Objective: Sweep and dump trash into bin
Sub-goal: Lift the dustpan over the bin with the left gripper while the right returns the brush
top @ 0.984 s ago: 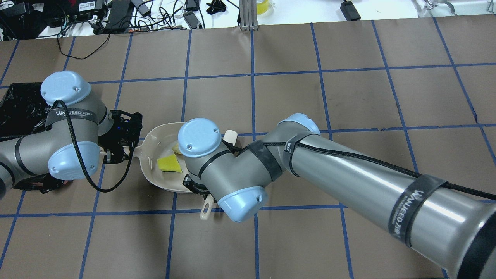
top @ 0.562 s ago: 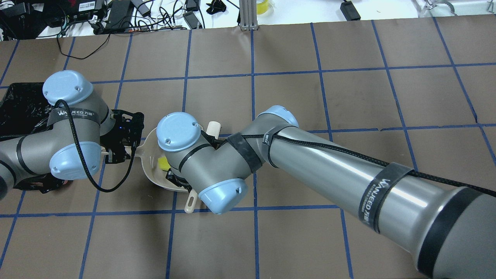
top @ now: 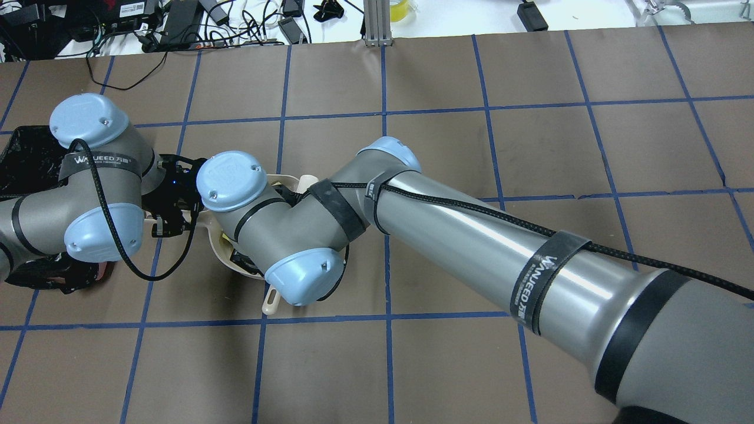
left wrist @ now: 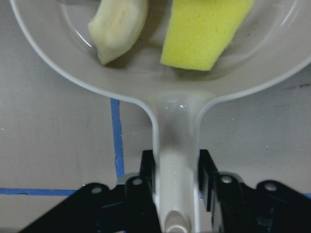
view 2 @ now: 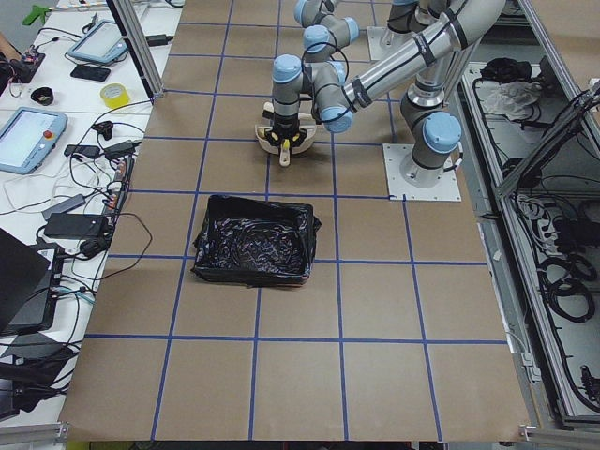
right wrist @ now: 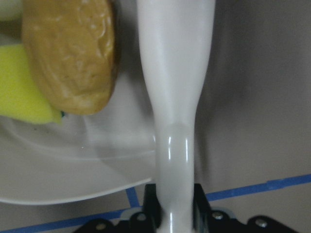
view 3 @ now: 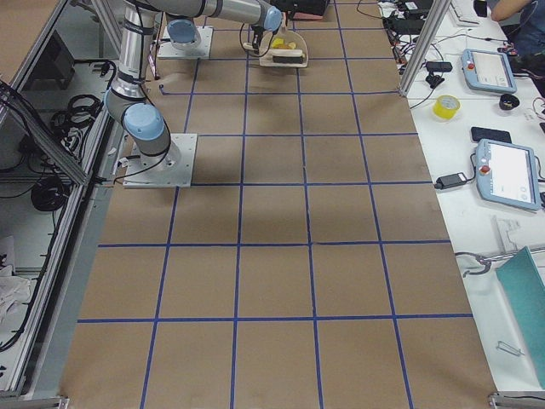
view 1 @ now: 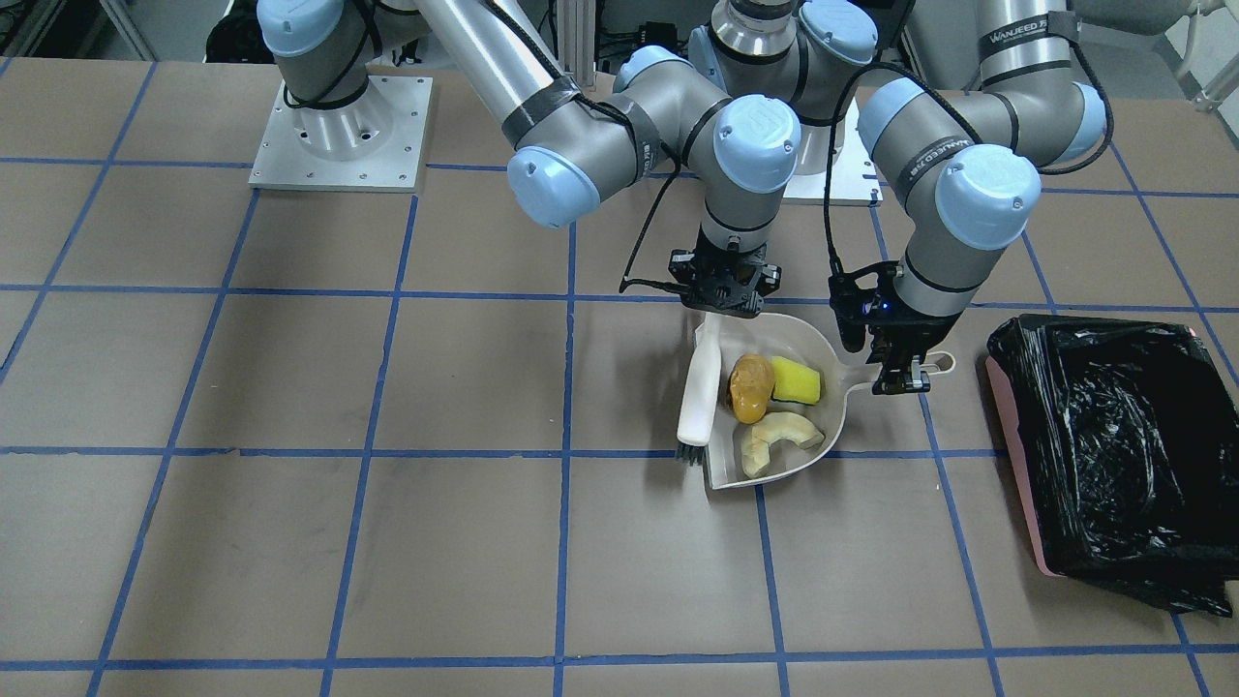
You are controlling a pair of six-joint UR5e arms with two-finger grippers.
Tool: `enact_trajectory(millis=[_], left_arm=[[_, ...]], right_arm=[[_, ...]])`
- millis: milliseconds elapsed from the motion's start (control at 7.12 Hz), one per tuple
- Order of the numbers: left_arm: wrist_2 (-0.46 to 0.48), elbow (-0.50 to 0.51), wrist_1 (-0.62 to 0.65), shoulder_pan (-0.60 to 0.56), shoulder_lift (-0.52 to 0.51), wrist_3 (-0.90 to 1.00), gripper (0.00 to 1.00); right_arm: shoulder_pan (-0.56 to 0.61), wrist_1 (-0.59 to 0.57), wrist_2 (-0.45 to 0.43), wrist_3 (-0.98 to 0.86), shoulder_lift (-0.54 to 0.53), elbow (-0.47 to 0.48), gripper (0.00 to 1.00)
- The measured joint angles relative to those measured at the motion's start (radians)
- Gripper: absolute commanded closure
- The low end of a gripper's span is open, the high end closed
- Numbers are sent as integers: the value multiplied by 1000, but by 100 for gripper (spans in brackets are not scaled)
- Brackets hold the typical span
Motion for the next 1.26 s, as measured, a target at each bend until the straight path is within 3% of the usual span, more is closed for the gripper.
enact_trajectory(millis=[422, 703, 984, 1265], left_arm=[[-80, 5, 2, 62, 0, 32, 100], [-160, 34, -22, 139, 11, 47, 100], [-176, 169, -198, 233, 37, 60, 100], [-176, 352, -416, 395, 51, 139, 100]], right_arm=[[-127, 181, -65, -179, -94, 2, 100], [-290, 293, -98, -406, -182, 12, 100], [-515, 366, -108, -663, -257, 15, 100], [-721, 374, -145, -844, -260, 17, 100]])
